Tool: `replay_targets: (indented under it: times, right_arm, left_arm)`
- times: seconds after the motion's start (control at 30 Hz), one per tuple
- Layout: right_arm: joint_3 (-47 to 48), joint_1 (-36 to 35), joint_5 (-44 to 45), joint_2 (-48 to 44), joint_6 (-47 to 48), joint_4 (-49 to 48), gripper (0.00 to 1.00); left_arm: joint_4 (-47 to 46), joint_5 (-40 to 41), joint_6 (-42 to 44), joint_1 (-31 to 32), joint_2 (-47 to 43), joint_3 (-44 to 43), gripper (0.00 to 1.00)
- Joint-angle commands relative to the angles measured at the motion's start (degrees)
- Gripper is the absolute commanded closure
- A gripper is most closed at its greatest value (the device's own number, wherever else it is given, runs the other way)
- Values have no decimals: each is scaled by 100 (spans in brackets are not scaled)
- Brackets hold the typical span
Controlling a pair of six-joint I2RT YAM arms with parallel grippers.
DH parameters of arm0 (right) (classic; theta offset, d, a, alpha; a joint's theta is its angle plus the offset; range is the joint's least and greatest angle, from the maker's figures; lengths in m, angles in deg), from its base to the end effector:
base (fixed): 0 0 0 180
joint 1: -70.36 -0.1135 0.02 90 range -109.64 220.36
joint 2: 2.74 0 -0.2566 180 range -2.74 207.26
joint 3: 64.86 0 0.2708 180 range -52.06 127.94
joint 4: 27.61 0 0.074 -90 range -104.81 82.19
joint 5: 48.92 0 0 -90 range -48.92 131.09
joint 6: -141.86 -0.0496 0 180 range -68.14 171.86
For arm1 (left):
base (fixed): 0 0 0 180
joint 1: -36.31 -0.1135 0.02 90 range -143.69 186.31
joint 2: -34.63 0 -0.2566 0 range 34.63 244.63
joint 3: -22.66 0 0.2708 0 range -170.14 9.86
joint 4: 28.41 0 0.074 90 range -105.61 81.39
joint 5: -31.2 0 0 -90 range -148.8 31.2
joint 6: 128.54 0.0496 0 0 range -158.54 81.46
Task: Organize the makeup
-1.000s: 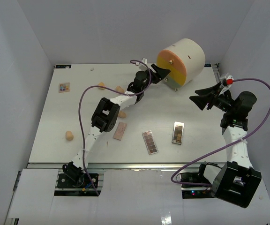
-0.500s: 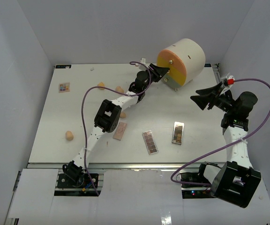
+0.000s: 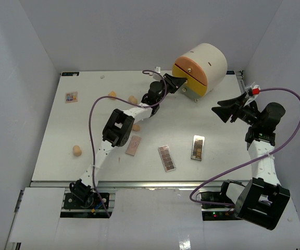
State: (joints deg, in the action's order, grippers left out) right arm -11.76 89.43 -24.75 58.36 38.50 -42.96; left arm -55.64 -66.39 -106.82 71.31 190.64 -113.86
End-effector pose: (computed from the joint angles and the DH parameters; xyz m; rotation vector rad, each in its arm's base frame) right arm 0.2583 -0.0414 0.3125 -0.5391 1.4696 0.7436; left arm 0.5138 -0.3677 0.1441 -0.3494 1.6029 -1.5362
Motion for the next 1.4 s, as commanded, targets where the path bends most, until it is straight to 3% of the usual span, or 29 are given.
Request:
replay_targets:
  times: [0.0,0.27,0.67,0.77,1.1,1.37]
  right_arm:
    - [-73,27,86,7,-35,-253,42]
    - [-118,19,115,33,-10,-272,42]
    - [-111,18,159,105,132,-147,42]
    - [-108,18,147,134,144,-129,41]
    - [-93,18,167,192,210,-68,39]
    - [-22,-10,168,246,363,166,36]
  left_arm:
    - [-452,-449,316,-56,-1162,1009,80]
    - [-1002,-843,505,-235,-2297,2847,79]
    - [-1324,-1148,367,-318,-2646,3601,74]
    - [-1347,-1157,335,-318,-2702,3677,70]
    - [-1202,-1052,384,-327,-3205,4194,32]
    - [-1068,-1096,557,-496,-3992,5090,19]
